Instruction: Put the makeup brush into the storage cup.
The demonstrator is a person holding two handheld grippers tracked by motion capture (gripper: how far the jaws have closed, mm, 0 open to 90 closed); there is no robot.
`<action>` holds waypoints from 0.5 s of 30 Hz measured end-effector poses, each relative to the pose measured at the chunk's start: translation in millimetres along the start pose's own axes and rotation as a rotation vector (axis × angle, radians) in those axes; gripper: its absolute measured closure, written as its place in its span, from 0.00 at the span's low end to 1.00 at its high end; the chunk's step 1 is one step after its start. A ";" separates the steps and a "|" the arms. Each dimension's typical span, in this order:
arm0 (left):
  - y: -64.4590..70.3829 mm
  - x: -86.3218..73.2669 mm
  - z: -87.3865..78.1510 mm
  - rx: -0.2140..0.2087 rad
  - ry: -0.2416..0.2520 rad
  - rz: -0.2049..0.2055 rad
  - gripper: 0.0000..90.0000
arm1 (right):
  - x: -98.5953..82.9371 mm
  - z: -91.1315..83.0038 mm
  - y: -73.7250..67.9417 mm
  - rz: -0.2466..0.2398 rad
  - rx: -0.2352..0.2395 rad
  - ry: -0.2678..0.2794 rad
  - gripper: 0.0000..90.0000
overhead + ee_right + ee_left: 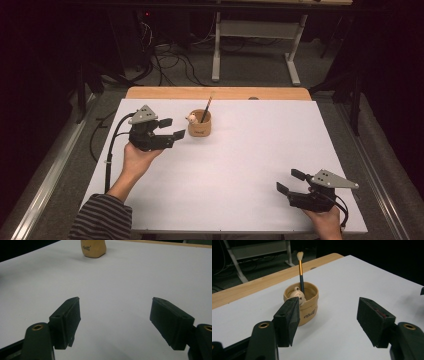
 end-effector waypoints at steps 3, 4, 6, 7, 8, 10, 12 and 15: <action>0.7 -0.5 -3.4 0.015 -0.002 0.016 0.39 | -0.1 0.0 0.1 0.002 -0.001 -0.001 0.29; 0.8 -0.6 -4.8 0.016 -0.003 0.023 0.39 | -0.1 -0.1 0.1 0.002 -0.001 0.000 0.29; 1.3 -0.9 -7.5 0.015 0.002 0.020 0.39 | -0.1 -0.1 0.1 0.003 -0.001 -0.001 0.29; 1.5 -1.1 -8.9 0.014 0.002 0.021 0.39 | -0.1 -0.1 0.2 0.002 0.001 -0.002 0.29; 1.7 -1.4 -10.1 0.013 0.004 0.023 0.39 | -0.1 0.0 0.2 0.002 -0.001 -0.001 0.29; 2.2 -2.2 -12.4 0.009 0.008 0.020 0.39 | 0.0 0.2 0.2 -0.003 0.000 0.000 0.29; 2.6 -3.3 -14.3 0.005 0.011 0.016 0.39 | 0.0 0.2 0.2 -0.002 0.000 0.000 0.29; 2.8 -5.5 -16.5 0.002 0.014 0.011 0.39 | 0.0 0.2 0.2 -0.002 -0.001 0.000 0.29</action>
Point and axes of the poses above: each handheld gripper's, and its own axes: z roughly forward along the jaws, x roughly out of its top, y roughly to its right, the point moved 4 cm from there along z, roughly forward along the jaws, and after that the axes turned 2 degrees about -y, right-handed, at the moved point
